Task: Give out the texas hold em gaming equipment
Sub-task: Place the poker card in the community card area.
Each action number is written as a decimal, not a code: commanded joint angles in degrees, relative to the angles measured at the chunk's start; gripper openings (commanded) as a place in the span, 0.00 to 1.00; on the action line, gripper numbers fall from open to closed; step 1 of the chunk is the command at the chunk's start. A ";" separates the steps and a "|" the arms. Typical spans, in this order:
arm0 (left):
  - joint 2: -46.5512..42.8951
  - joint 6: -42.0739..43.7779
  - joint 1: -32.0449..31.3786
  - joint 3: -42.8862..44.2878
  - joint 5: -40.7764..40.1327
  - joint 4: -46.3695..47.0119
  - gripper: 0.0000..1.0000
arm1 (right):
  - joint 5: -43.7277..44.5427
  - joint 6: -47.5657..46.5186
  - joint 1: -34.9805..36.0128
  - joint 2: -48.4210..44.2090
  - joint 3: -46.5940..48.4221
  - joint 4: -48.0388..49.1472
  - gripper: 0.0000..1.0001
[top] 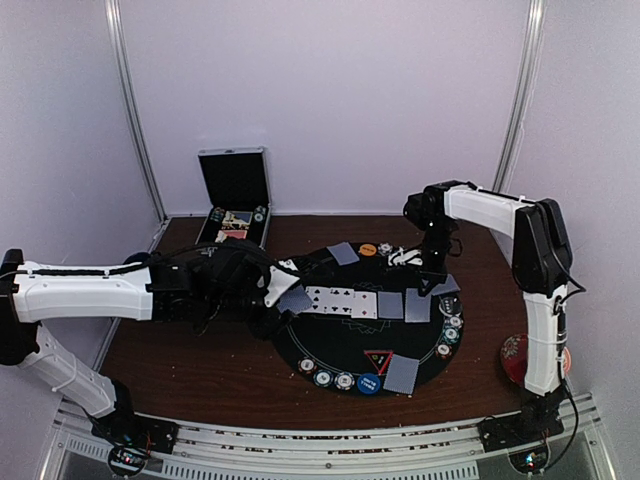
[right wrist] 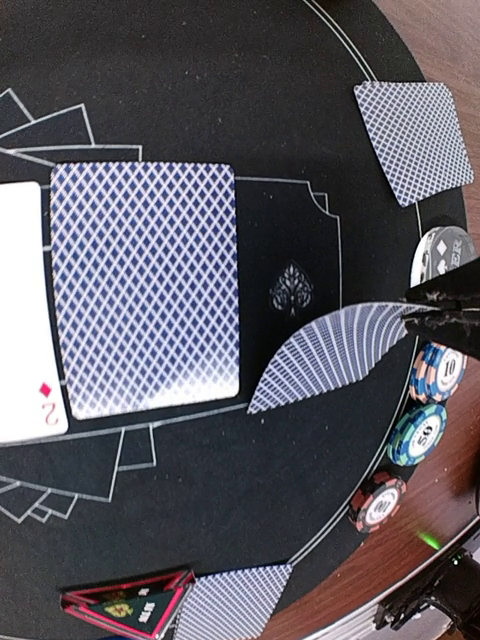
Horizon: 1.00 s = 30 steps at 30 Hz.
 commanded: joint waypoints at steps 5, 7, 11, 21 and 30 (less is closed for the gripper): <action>0.02 0.59 -0.14 0.62 -0.19 2.47 0.64 | 4.34 2.23 0.10 1.19 0.19 5.21 0.00; 0.10 0.59 -0.14 0.62 -0.23 2.50 0.64 | 4.48 2.45 0.13 1.24 -0.05 6.14 0.00; 0.11 0.58 -0.12 0.63 -0.33 2.49 0.64 | 4.77 2.68 0.11 1.76 -0.20 7.11 0.00; 0.19 0.57 -0.14 0.52 -0.47 2.52 0.64 | 6.40 3.00 0.09 2.72 -1.72 9.39 0.09; 0.30 0.47 -0.09 0.66 -0.60 2.46 0.65 | 7.04 3.44 0.06 2.08 -1.92 10.44 0.24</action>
